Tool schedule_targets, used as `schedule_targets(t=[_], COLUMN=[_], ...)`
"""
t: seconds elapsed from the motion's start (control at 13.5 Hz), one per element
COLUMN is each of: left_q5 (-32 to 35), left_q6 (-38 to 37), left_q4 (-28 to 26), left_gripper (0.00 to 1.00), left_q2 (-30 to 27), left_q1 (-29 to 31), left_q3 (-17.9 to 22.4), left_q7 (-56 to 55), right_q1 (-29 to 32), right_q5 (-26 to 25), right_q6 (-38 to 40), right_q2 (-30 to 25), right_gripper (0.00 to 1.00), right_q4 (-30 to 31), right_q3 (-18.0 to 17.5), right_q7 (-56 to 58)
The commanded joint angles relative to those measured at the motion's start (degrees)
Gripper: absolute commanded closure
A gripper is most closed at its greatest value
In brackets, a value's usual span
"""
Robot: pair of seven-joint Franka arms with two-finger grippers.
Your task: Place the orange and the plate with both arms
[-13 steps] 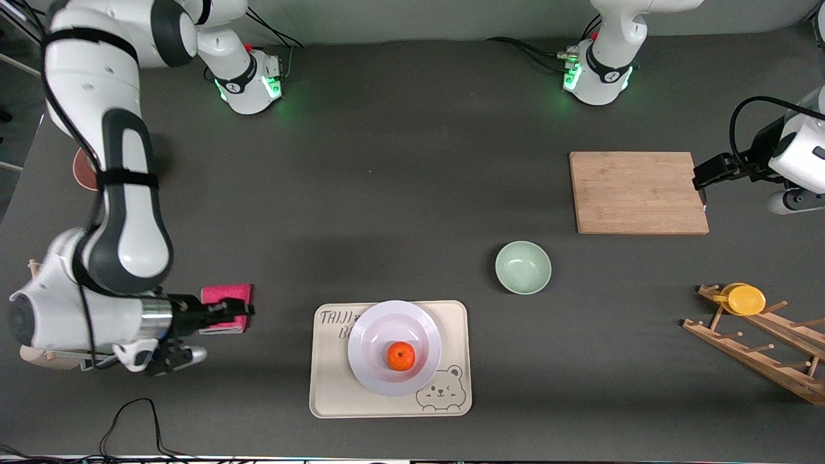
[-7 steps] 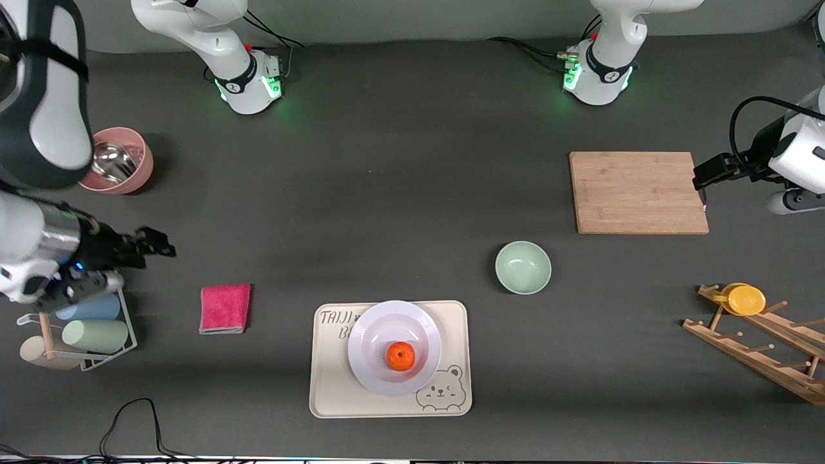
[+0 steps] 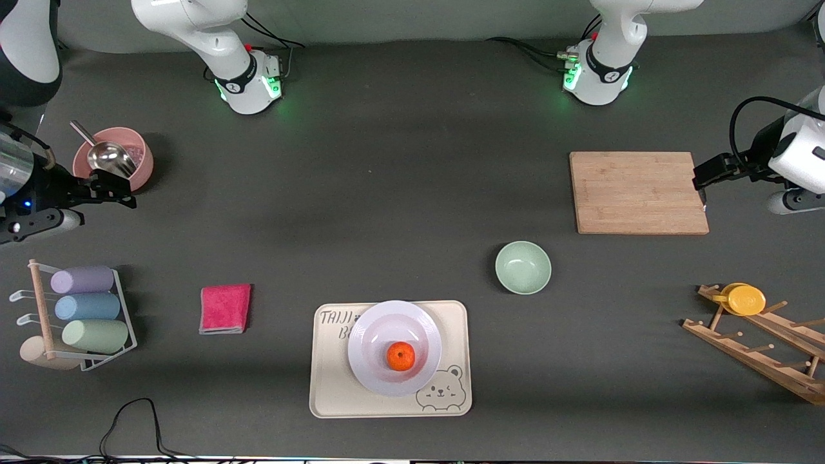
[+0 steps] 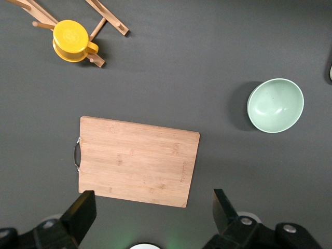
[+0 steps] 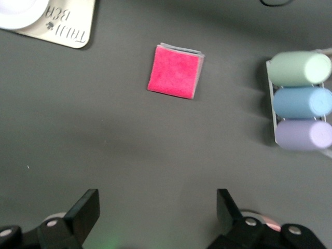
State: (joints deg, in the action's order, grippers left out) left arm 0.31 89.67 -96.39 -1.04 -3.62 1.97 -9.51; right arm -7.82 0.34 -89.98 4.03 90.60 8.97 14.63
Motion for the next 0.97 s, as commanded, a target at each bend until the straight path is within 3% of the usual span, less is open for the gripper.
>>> schedule_targets(t=[0.0, 0.89], left_q5=[0.6, 0.7], left_q6=[0.2, -0.5], left_q4=[-0.9, -0.6], left_gripper=[0.0, 0.0], left_q2=[-1.1, -1.0], left_q1=[0.4, 0.3], left_q3=[-0.3, -0.2], left_q7=[0.0, -0.1], right_q1=[0.9, 1.0], right_q5=[-1.8, -1.9], right_q6=[-0.5, -0.2], right_q2=[-2.2, -1.1], right_gripper=[0.0, 0.0], right_q4=[1.9, 0.0], right_q3=[-1.2, -0.3], right_q7=[-3.7, -3.7])
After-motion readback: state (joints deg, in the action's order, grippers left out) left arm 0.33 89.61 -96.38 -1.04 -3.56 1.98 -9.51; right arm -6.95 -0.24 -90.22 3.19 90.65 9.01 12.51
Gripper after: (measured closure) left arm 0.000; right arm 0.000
